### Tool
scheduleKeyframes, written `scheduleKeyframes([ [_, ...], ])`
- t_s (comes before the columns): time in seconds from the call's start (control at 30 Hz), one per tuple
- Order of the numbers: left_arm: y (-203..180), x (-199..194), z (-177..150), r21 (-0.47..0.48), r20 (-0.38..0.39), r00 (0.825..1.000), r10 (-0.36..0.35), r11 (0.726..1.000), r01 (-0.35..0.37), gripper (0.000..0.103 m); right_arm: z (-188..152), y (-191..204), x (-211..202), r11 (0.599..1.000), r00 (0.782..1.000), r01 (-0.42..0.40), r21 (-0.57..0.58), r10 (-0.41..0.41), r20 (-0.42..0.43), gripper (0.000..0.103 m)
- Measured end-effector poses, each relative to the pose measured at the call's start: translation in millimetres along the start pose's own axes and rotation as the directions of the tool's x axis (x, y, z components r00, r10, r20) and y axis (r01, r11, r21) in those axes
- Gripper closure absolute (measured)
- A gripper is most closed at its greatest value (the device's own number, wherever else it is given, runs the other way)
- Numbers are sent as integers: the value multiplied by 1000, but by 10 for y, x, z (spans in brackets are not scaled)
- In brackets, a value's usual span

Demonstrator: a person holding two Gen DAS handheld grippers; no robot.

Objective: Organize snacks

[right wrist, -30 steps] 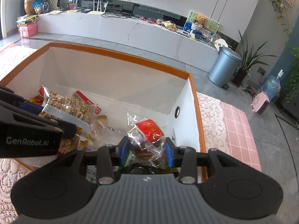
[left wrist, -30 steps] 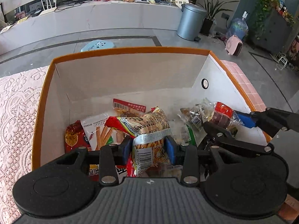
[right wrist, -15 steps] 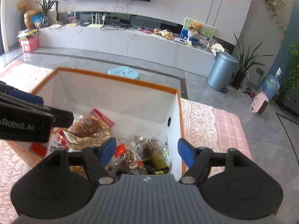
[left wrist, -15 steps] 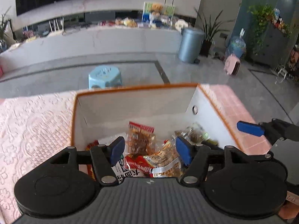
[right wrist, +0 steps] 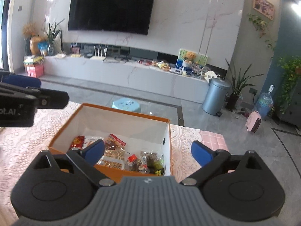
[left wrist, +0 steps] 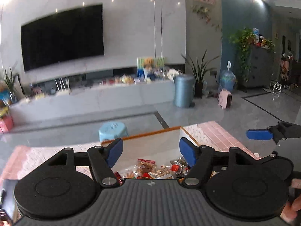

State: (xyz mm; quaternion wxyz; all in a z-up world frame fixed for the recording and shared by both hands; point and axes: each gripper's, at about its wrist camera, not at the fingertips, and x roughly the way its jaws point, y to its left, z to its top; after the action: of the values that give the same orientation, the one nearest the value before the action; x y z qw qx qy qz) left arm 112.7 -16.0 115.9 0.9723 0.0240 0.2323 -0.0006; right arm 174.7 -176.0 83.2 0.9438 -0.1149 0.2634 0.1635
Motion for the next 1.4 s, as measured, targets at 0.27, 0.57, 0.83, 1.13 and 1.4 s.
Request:
scheduleKeyframes([
  [0.27,-196,-410,-257,49,95,986,138,989,-143,12,-340,43,-850,991,998,17,135,-26,64,4],
  [0.57,-132,-565,-667,-34,26,993,115,993,-115,11,-785,386,-1499,987,981,76,142,-99,165,4],
  [0.83,-54,-592,-996,-42,-34,990,136,990,-137,11,-1069,568,-1518,983,982,105,151,-126,140,4],
  [1.13,-63,-538,-1202,-31,-110,985,135,990,-139,11,-1313,678,-1308,983,988,129,130,-139,73,4],
  [1.4,-120,-582,-1263,-17,-101,986,134,990,-137,11,-1315,585,-1288,976,986,129,173,-145,80,4],
])
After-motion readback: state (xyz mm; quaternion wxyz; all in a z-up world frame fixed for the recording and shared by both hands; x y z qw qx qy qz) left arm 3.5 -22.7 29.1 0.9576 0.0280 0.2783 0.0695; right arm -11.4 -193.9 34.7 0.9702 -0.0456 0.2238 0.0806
